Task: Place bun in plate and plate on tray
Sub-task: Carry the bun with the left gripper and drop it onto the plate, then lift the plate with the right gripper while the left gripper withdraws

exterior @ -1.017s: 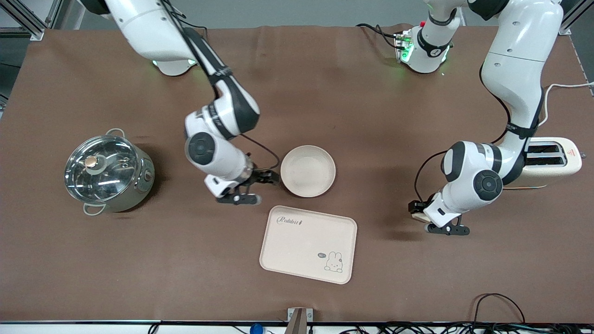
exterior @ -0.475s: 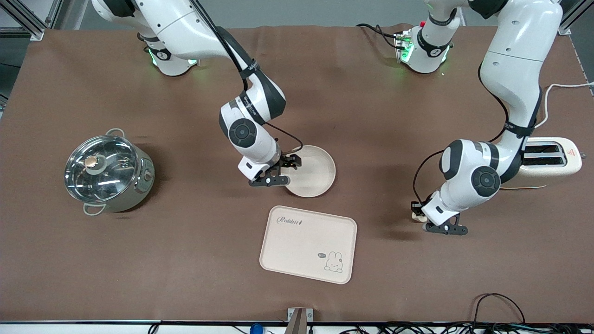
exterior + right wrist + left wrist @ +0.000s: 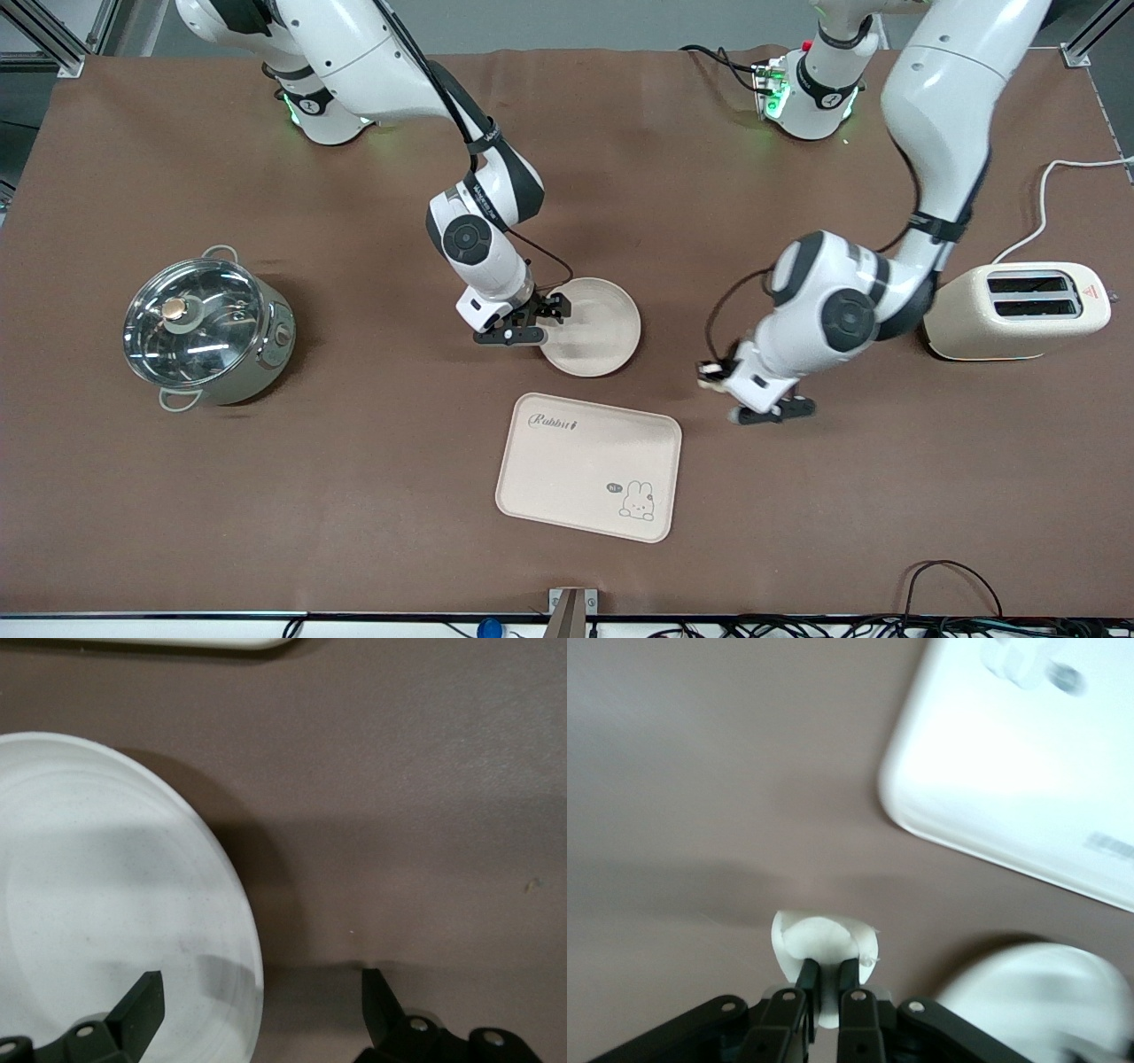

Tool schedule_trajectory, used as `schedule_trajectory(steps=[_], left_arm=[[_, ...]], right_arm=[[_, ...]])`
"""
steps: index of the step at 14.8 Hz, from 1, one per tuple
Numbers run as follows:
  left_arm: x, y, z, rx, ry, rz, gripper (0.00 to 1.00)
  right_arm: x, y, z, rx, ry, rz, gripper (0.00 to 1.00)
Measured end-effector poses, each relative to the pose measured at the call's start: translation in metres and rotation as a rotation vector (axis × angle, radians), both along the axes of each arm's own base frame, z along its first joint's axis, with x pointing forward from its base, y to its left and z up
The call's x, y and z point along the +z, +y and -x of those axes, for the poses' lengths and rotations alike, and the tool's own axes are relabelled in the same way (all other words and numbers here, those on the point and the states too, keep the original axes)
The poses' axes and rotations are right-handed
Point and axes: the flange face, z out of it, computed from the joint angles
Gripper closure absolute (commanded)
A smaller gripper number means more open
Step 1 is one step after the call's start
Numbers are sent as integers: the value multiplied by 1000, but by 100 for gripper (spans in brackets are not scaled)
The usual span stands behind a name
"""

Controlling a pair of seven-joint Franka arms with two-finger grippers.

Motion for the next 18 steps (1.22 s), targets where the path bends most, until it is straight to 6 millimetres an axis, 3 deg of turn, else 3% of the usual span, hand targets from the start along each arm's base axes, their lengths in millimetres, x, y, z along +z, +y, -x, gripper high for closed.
schedule_trajectory(steps=[3,5,6,7,8,11,15,16,18], left_arm=[[-16,-60,22,78,71,33,98],[-26,-92,34,138,83,67,86],[-29,-107,42,165,88,78,71],[-32,-122,51,194,102,80,17],[-34,-133,59,220,115,76,0],[-35,-148,71,235,130,69,0],[-36,-143,67,237,123,64,0],[-35,-141,66,213,104,54,0],[-27,-123,50,104,33,6,0]], right_arm=[[-1,-1,0,-2,2,2,7],[-3,0,3,2,7,6,7],[-3,1,5,4,7,6,7],[-3,2,5,5,7,6,7],[-2,2,5,6,5,4,12],[-1,2,5,6,4,3,42],[-1,1,5,3,3,5,91],[-1,1,4,3,1,4,98],[5,2,2,-1,-11,-6,100]])
